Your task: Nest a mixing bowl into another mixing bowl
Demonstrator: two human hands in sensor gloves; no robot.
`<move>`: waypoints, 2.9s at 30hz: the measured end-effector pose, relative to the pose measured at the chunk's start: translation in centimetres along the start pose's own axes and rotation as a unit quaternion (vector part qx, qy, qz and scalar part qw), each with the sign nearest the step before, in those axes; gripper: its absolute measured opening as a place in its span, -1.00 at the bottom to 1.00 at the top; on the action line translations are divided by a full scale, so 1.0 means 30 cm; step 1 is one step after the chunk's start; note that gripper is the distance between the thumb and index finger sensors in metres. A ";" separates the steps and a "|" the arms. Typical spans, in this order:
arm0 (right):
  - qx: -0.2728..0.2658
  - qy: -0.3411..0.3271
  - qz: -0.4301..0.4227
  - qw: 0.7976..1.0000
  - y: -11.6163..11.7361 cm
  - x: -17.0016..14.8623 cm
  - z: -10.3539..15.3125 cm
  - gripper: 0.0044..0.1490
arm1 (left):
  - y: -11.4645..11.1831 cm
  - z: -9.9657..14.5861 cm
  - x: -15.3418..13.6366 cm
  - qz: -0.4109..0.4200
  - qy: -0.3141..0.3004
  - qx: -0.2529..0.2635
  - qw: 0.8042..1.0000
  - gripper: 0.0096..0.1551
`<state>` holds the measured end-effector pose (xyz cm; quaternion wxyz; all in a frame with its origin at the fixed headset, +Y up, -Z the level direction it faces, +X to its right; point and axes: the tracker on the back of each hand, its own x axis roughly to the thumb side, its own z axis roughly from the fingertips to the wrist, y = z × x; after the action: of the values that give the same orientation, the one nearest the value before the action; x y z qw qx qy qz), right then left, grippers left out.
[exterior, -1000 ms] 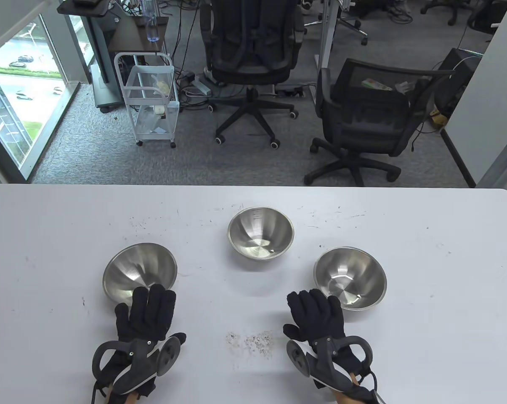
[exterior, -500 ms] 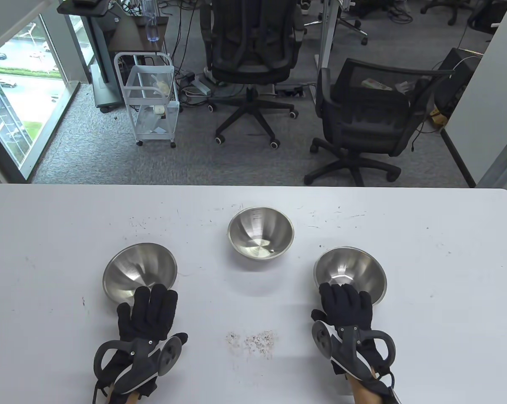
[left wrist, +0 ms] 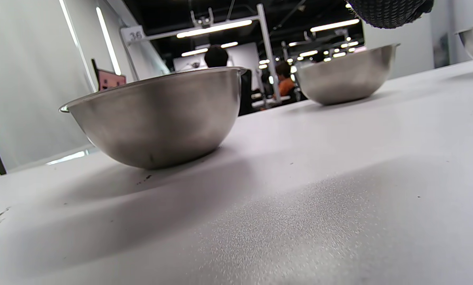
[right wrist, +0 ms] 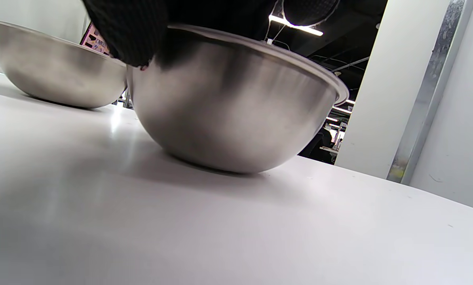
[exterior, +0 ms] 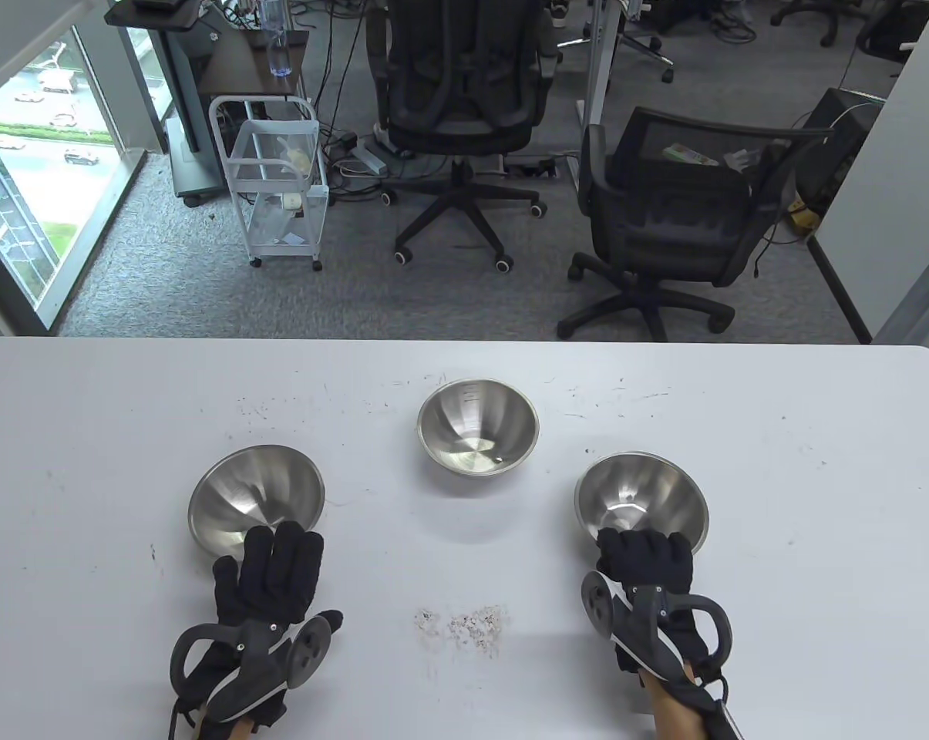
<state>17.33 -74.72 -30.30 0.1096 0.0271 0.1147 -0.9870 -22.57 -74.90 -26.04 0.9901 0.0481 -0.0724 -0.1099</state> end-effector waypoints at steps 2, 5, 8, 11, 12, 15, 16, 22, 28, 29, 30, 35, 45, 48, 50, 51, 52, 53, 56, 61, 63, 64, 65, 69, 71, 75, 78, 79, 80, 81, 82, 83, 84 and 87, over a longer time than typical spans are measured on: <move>-0.003 0.001 0.003 1.000 0.000 0.000 -0.001 -0.61 | 0.001 0.000 -0.001 0.000 0.000 -0.001 1.000 0.22; -0.022 0.004 0.014 1.000 0.000 0.000 -0.002 -0.65 | 0.000 0.001 -0.002 0.000 0.001 -0.002 1.000 0.22; -0.023 0.003 0.014 1.000 0.005 0.000 -0.006 -0.66 | 0.000 0.001 -0.004 0.001 0.002 -0.003 1.000 0.22; -0.033 0.002 0.018 0.999 0.002 0.002 -0.007 -0.65 | 0.000 0.001 -0.007 0.003 0.003 -0.005 1.000 0.22; -0.035 0.001 0.018 0.999 0.002 0.003 -0.006 -0.65 | 0.001 0.001 -0.008 0.004 0.004 -0.005 1.000 0.22; -0.041 -0.006 0.017 0.999 -0.009 0.011 -0.002 -0.66 | 0.002 0.001 -0.010 0.003 0.005 -0.005 1.000 0.22; -0.045 -0.008 0.016 0.999 -0.016 0.015 0.001 -0.65 | 0.003 0.001 -0.010 0.004 0.005 -0.005 1.000 0.22; -0.077 -0.029 0.000 0.997 -0.070 0.043 0.035 -0.64 | 0.004 0.001 -0.014 0.005 0.006 -0.004 1.000 0.21; -0.117 -0.064 -0.012 0.991 -0.131 0.098 0.088 -0.64 | 0.005 0.001 -0.016 0.006 0.006 -0.004 1.000 0.22; -0.124 -0.071 -0.015 0.990 -0.142 0.110 0.098 -0.64 | 0.005 0.001 -0.016 0.006 0.007 -0.003 1.000 0.22; -0.127 -0.076 -0.018 0.989 -0.147 0.118 0.104 -0.64 | 0.005 0.001 -0.017 0.006 0.007 -0.003 1.000 0.22; -0.144 -0.118 -0.025 0.982 -0.164 0.188 0.142 -0.64 | 0.006 0.001 -0.018 0.006 0.007 -0.002 1.000 0.22; -0.147 -0.181 -0.056 0.971 -0.159 0.289 0.177 -0.65 | 0.008 0.002 -0.019 0.006 0.008 -0.001 1.000 0.21; -0.142 -0.201 -0.064 0.967 -0.150 0.313 0.180 -0.65 | 0.008 0.002 -0.017 0.006 0.007 -0.001 1.000 0.22; -0.137 -0.214 -0.067 0.965 -0.143 0.334 0.181 -0.65 | 0.009 0.002 -0.016 0.004 0.006 -0.002 1.000 0.21; -0.137 -0.218 -0.066 0.964 -0.141 0.341 0.182 -0.65 | 0.009 0.002 -0.017 0.005 0.006 -0.002 1.000 0.21; -0.139 -0.225 -0.061 0.962 -0.137 0.353 0.185 -0.65 | 0.009 0.002 -0.017 0.005 0.006 -0.003 1.000 0.22; -0.140 -0.228 -0.059 0.962 -0.135 0.359 0.186 -0.65 | 0.009 0.002 -0.017 0.005 0.007 -0.003 1.000 0.22; -0.147 -0.242 -0.052 0.958 -0.128 0.386 0.191 -0.65 | 0.010 0.002 -0.017 0.005 0.007 -0.005 1.000 0.22; -0.146 -0.255 -0.048 0.955 -0.115 0.411 0.195 -0.65 | 0.010 0.002 -0.017 0.005 0.007 -0.005 1.000 0.21; -0.147 -0.257 -0.046 0.954 -0.111 0.415 0.195 -0.65 | 0.011 0.002 -0.016 0.004 0.007 -0.006 1.000 0.21; -0.146 -0.257 -0.045 0.954 -0.109 0.417 0.195 -0.66 | 0.012 0.003 -0.016 0.004 0.007 -0.008 1.000 0.21; -0.145 -0.258 -0.045 0.954 -0.108 0.418 0.195 -0.65 | 0.012 0.004 -0.015 0.004 0.006 -0.008 1.000 0.21; -0.146 -0.262 -0.041 0.953 -0.106 0.419 0.198 -0.65 | 0.013 0.003 -0.015 0.005 0.005 -0.008 1.000 0.21; -0.150 -0.260 -0.040 0.953 -0.109 0.418 0.199 -0.65 | 0.013 0.002 -0.015 0.005 0.005 -0.009 1.000 0.21; -0.149 -0.259 -0.036 0.954 -0.108 0.416 0.200 -0.63 | 0.013 0.001 -0.016 0.007 0.005 -0.009 1.000 0.21; -0.147 -0.259 -0.034 0.954 -0.107 0.416 0.200 -0.62 | 0.013 0.001 -0.016 0.007 0.006 -0.010 1.000 0.21; -0.147 -0.259 -0.034 0.954 -0.107 0.416 0.200 -0.61 | 0.013 0.001 -0.017 0.007 0.007 -0.010 1.000 0.21; -0.145 -0.260 -0.033 0.954 -0.107 0.416 0.201 -0.61 | 0.013 0.001 -0.018 0.007 0.008 -0.010 1.000 0.21; -0.144 -0.260 -0.033 0.954 -0.106 0.416 0.201 -0.61 | 0.013 0.001 -0.019 0.008 0.009 -0.010 1.000 0.21; -0.141 -0.262 -0.032 0.954 -0.105 0.416 0.201 -0.60 | 0.013 0.001 -0.020 0.009 0.010 -0.010 1.000 0.21; -0.140 -0.262 -0.032 0.954 -0.105 0.416 0.201 -0.59 | 0.013 0.001 -0.021 0.009 0.010 -0.011 1.000 0.21; -0.139 -0.263 -0.032 0.954 -0.105 0.416 0.202 -0.59 | 0.013 0.001 -0.021 0.009 0.011 -0.011 1.000 0.21; -0.132 -0.265 -0.027 0.955 -0.105 0.414 0.202 -0.56 | 0.013 0.000 -0.022 0.008 0.011 -0.011 1.000 0.21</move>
<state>4.34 -75.77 -24.69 0.1119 -0.2533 0.2113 -0.9374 -23.12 -74.36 -26.07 0.9922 0.0380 -0.0603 -0.1025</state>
